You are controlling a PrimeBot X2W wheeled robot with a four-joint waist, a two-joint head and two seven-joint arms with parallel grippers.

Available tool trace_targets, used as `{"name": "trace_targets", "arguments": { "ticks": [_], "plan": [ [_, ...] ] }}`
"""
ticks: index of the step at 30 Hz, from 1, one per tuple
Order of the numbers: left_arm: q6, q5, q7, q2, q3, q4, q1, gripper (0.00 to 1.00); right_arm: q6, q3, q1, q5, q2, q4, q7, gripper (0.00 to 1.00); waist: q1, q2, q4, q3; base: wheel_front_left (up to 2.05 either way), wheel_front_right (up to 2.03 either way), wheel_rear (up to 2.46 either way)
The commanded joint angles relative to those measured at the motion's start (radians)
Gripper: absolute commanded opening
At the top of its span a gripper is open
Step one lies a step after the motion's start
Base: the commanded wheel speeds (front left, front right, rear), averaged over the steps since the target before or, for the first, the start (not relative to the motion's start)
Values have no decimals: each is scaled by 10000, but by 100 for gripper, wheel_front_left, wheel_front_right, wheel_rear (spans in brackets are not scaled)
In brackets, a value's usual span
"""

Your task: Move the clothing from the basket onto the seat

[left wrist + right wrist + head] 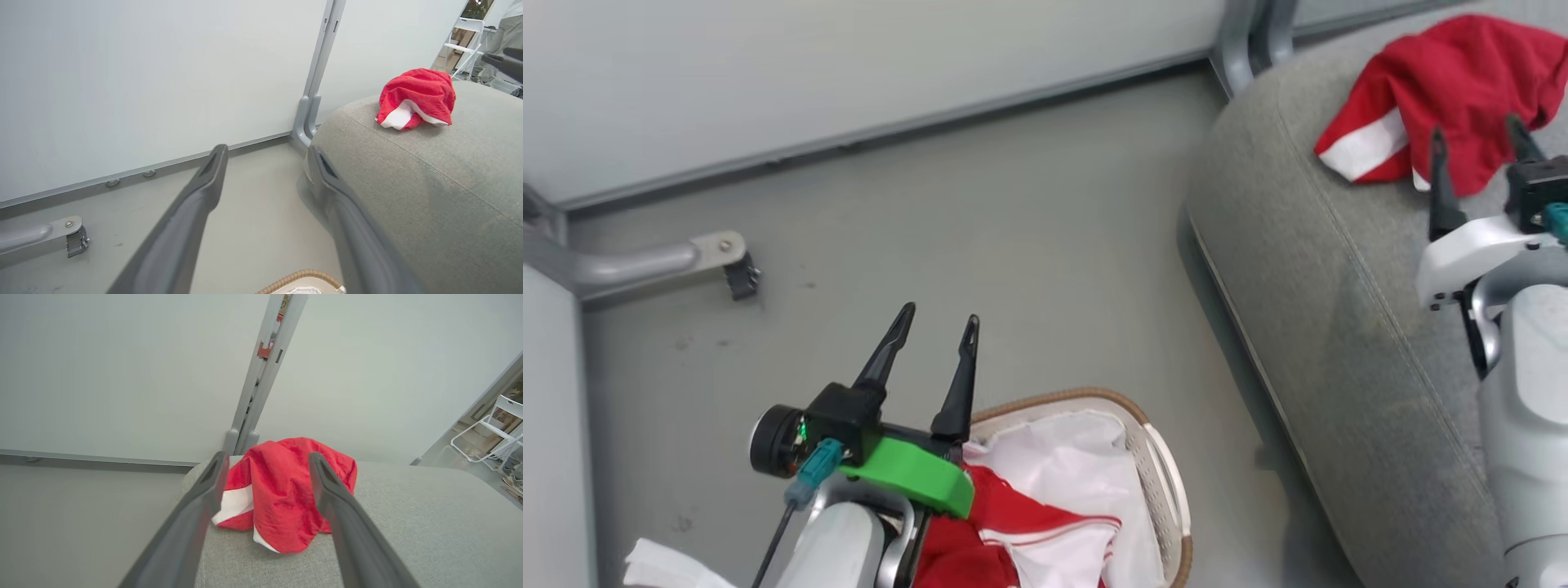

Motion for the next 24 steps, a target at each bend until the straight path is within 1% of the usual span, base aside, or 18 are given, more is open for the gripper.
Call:
{"name": "trace_targets", "arguments": {
  "ticks": [1, 6, 12, 18, 24],
  "plan": [
    [99, -112, -5, -1, 127, -73, 265, 100, -12, 207, 242, 194, 69, -36, -5, 100, 0, 0, 817, -1053, 0, 0, 0],
    [293, -290, -5, -1, 563, -71, 721, 100, -12, 738, 489, 786, 473, -275, -5, 100, 0, 0, 1207, -1527, 0, 0, 0],
    [521, -327, -5, -1, 1350, -169, 1276, 100, -12, 1446, 1203, 1432, 920, -725, -5, 100, 0, 0, 1581, -1850, 0, 0, 0],
    [697, -169, -5, -2, 2100, -466, 1901, 100, -12, 1887, 2065, 2085, 1067, -1244, -3, 100, 0, 0, 1653, -1915, 0, 0, 0],
    [606, -313, -5, -3, 2396, -625, 2445, 100, -12, 2342, 3167, 3313, 1065, -1830, -4, 100, 0, 0, 1713, -1977, 0, 0, 0]
  ]
}}
